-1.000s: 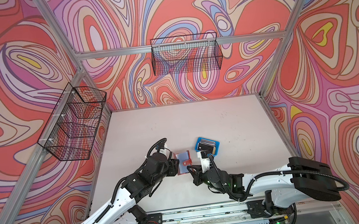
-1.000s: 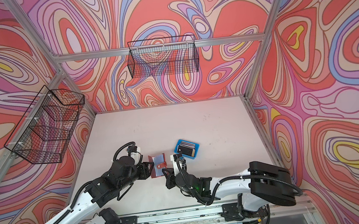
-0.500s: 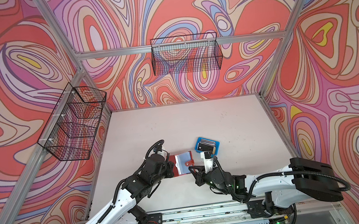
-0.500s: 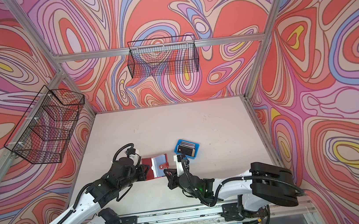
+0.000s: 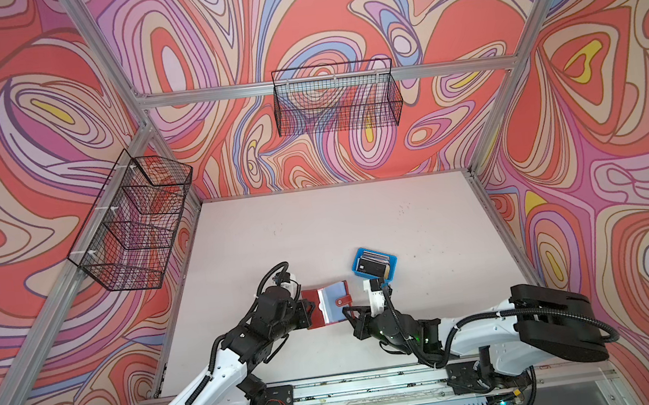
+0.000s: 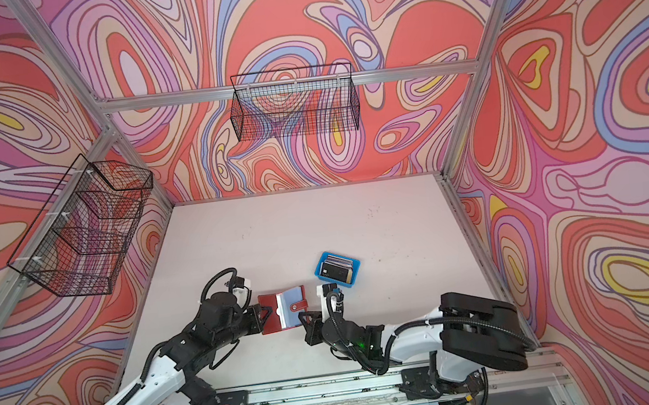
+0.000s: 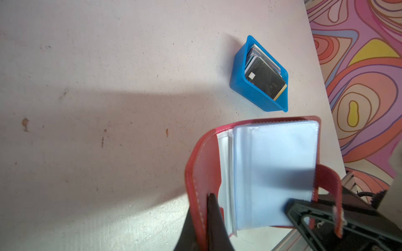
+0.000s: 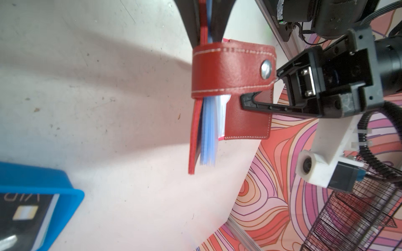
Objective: Put the credit cards into the card holder
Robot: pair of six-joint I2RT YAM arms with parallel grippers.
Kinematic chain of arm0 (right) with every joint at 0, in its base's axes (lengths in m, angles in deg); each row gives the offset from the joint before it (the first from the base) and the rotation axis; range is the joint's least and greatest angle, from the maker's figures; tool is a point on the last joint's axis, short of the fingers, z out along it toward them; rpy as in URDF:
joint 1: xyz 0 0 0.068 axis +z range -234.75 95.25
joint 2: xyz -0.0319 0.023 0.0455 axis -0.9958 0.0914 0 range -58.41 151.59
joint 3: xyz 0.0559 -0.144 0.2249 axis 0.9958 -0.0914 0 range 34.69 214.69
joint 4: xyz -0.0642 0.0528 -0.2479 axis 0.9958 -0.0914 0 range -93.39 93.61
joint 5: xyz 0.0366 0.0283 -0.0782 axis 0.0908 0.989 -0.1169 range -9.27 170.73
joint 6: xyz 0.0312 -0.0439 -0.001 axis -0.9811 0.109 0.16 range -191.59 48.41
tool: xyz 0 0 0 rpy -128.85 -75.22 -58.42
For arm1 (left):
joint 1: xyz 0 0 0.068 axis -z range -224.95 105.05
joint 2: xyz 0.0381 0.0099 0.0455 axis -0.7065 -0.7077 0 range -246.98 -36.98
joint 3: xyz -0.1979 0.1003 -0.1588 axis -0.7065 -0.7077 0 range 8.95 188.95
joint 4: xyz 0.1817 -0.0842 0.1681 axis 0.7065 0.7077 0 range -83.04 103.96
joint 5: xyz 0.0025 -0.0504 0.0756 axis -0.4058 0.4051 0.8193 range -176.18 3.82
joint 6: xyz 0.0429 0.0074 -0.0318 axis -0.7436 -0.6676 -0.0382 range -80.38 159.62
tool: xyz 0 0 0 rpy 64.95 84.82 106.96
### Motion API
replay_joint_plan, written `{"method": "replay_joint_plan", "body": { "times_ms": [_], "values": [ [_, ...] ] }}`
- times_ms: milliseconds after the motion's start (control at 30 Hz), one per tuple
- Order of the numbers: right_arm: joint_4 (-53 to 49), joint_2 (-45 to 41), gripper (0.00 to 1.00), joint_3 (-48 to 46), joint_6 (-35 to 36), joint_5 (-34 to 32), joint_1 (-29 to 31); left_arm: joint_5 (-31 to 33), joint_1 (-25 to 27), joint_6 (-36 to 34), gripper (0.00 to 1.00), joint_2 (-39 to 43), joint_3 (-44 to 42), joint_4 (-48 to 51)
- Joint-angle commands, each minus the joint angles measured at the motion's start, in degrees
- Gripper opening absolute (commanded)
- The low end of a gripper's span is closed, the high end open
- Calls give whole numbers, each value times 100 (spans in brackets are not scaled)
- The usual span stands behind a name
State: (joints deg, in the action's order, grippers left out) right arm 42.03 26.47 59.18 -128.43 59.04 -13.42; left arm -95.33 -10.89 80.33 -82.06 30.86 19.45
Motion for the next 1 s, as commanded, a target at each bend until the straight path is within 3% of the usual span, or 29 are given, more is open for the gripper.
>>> {"method": "replay_joint_plan", "body": {
  "times_ms": [0,200,333,567,767,967],
  "values": [
    [270,343,0,27,-580,-57,-4,56,-57,42,2,-13,-198,-164],
    [244,1025,0,214,-1004,152,-94,183,-154,-10,0,-212,-457,-396],
    [-325,1337,0,597,-1116,190,-101,187,-179,-45,0,-431,-471,-457],
    [-782,1263,0,644,-1135,-64,-107,-118,-276,-25,0,-1029,-586,-1007],
    [-1151,1074,23,635,-1078,-244,-119,-68,-313,-28,2,-1738,-352,-948],
    [-1964,414,36,612,-876,-873,-131,-167,-313,-110,18,-1834,-271,-834]
  ]
}}
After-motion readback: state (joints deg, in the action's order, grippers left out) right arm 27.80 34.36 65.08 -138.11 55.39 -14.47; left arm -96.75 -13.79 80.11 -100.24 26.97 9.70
